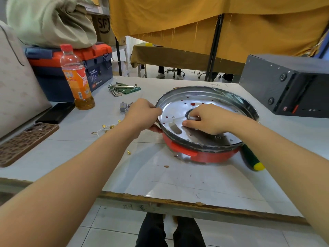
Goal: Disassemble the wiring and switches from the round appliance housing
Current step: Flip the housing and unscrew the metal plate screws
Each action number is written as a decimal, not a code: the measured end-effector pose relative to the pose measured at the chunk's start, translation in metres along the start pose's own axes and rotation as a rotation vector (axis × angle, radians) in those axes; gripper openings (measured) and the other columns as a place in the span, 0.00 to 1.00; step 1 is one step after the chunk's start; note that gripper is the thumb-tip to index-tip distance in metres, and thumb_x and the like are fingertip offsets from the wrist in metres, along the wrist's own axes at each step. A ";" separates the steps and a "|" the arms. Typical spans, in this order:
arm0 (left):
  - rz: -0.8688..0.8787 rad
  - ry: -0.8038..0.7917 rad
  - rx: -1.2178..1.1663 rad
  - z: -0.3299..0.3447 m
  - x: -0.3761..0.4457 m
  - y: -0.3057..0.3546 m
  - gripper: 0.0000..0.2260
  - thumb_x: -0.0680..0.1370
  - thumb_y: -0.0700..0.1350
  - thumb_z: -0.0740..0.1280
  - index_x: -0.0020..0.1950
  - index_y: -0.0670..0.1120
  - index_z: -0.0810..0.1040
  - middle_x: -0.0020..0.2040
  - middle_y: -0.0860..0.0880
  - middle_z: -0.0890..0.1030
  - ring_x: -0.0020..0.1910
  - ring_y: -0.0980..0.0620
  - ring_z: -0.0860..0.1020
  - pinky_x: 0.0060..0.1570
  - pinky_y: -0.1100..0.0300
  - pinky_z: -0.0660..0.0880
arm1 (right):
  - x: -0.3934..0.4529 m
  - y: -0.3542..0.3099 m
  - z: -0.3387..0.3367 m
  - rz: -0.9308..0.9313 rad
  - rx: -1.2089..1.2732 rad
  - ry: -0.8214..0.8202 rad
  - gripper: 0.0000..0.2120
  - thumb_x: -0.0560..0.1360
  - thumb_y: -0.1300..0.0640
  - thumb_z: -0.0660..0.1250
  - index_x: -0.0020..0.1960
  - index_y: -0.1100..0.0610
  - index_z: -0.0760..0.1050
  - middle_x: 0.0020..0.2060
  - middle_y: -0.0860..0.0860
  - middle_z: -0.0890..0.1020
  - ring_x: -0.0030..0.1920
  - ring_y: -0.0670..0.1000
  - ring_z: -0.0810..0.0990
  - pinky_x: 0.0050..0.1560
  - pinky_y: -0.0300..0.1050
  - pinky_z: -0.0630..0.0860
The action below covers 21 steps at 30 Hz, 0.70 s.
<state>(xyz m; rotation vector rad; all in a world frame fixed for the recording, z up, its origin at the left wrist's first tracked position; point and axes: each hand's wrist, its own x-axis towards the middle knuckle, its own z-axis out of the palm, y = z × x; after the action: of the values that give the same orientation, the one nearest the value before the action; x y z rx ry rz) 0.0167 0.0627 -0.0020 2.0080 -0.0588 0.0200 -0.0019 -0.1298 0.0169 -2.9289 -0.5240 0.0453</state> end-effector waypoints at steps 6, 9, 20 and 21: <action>-0.102 -0.141 -0.161 -0.006 -0.002 -0.006 0.14 0.81 0.48 0.59 0.54 0.39 0.77 0.48 0.41 0.83 0.38 0.45 0.84 0.38 0.58 0.82 | 0.012 0.013 -0.001 -0.040 -0.067 -0.007 0.18 0.80 0.43 0.57 0.32 0.46 0.62 0.30 0.47 0.69 0.31 0.46 0.66 0.32 0.42 0.60; -0.088 -0.170 -0.187 -0.012 -0.005 -0.013 0.09 0.80 0.40 0.60 0.51 0.36 0.76 0.48 0.39 0.83 0.40 0.47 0.84 0.39 0.57 0.82 | 0.014 0.018 0.000 -0.048 -0.052 -0.004 0.19 0.80 0.44 0.57 0.32 0.47 0.62 0.30 0.47 0.68 0.31 0.46 0.66 0.32 0.43 0.61; 0.226 -0.478 0.391 0.005 -0.031 -0.033 0.04 0.71 0.43 0.74 0.43 0.51 0.86 0.38 0.56 0.84 0.36 0.64 0.78 0.41 0.69 0.74 | 0.021 0.013 0.008 -0.044 -0.055 -0.014 0.20 0.80 0.42 0.57 0.39 0.57 0.73 0.32 0.52 0.73 0.32 0.50 0.69 0.32 0.45 0.62; 0.247 -0.444 0.392 0.009 -0.033 -0.036 0.04 0.71 0.43 0.74 0.44 0.52 0.86 0.39 0.56 0.84 0.36 0.65 0.77 0.40 0.71 0.73 | 0.021 0.013 0.008 -0.039 -0.060 -0.014 0.21 0.80 0.42 0.57 0.43 0.59 0.75 0.33 0.53 0.74 0.32 0.50 0.69 0.32 0.45 0.63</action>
<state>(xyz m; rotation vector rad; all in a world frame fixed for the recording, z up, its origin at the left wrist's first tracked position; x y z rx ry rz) -0.0147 0.0711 -0.0392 2.3489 -0.6285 -0.2768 0.0220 -0.1334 0.0068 -2.9778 -0.5950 0.0460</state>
